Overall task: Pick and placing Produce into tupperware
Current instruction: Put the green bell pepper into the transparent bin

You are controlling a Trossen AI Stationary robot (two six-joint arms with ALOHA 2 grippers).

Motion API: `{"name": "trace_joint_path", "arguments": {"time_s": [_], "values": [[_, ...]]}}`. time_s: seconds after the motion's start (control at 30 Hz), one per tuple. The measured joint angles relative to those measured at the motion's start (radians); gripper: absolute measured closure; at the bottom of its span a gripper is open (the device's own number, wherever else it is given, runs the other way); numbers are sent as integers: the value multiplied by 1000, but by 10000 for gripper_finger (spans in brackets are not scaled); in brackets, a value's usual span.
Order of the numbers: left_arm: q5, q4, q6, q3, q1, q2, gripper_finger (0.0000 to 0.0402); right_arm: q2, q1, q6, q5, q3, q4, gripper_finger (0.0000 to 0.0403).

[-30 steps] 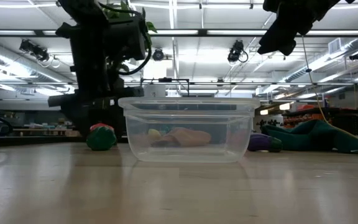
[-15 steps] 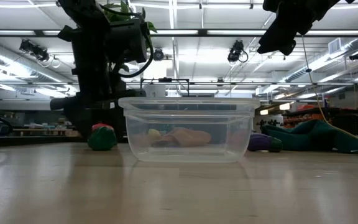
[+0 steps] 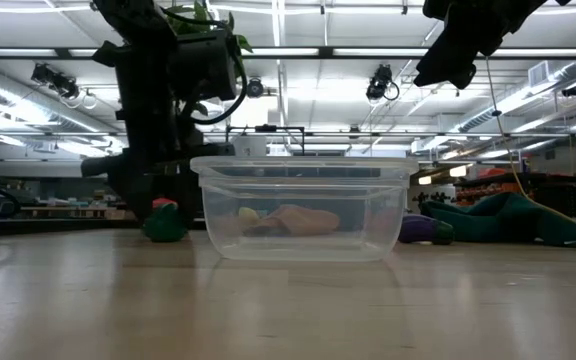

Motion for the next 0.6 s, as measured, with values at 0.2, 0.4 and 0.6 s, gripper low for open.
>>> {"name": "trace_joint_path", "arguments": {"time_s": [0.2, 0.4, 0.6], "values": [[1, 5, 18, 8, 0, 0, 135, 0, 0, 0, 0, 0, 0, 308], [3, 2, 69, 52, 3, 0, 153, 0, 0, 0, 0, 0, -1, 308], [-3, -8, 133, 102, 22, -1, 148, 0, 0, 0, 0, 0, -1, 308]]}}
